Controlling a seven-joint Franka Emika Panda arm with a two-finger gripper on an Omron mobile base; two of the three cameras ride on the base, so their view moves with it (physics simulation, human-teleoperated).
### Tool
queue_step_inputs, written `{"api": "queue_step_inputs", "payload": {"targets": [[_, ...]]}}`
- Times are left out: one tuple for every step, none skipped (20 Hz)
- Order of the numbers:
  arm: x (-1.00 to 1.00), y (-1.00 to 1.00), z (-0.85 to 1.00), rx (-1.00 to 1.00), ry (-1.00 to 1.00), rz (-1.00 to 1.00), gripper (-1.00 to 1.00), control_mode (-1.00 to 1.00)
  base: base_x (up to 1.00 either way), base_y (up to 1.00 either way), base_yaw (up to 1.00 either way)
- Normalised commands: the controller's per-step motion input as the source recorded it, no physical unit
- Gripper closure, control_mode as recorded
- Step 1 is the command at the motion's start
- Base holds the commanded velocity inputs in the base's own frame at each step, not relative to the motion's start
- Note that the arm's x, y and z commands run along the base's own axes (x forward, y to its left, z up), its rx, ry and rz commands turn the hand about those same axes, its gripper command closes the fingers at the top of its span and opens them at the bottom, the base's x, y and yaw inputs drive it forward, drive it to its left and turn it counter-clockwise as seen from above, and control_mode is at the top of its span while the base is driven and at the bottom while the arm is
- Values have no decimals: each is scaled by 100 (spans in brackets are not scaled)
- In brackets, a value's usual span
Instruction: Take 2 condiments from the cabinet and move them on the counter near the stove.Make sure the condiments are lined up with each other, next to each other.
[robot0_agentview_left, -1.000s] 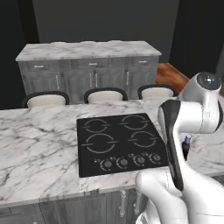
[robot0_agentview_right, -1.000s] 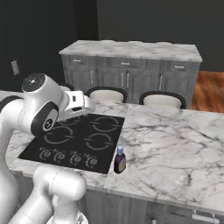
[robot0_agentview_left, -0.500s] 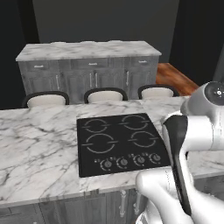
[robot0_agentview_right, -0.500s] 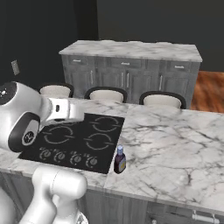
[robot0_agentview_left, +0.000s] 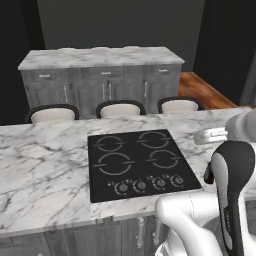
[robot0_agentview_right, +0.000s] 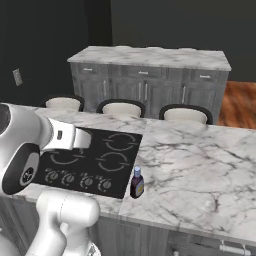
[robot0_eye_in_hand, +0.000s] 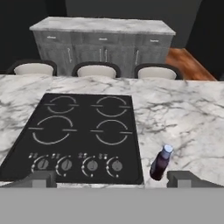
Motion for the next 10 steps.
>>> {"api": "queue_step_inputs", "payload": {"targets": [[-46, 1, 29, 6, 0, 0, -100, -100, 0, 0, 0], [-46, 5, 25, 3, 0, 0, -100, -100, 0, 0, 0], [-49, 12, 20, 1, 0, 0, -100, -100, 0, 0, 0], [-55, 21, 7, 0, 0, 0, -100, -100, 0, 0, 0], [-50, 24, 9, 0, 0, 0, -100, -100, 0, 0, 0], [-49, 24, 9, 0, 0, 0, -100, -100, 0, 0, 0], [-47, 25, 6, 0, 0, 0, -100, -100, 0, 0, 0], [-43, 29, 9, -1, 0, 0, -100, -100, 0, 0, 0], [-44, 22, 14, 0, 0, 0, -100, -100, 0, 0, 0], [-42, 22, 9, -3, 0, 0, -100, -100, 0, 0, 0]]}}
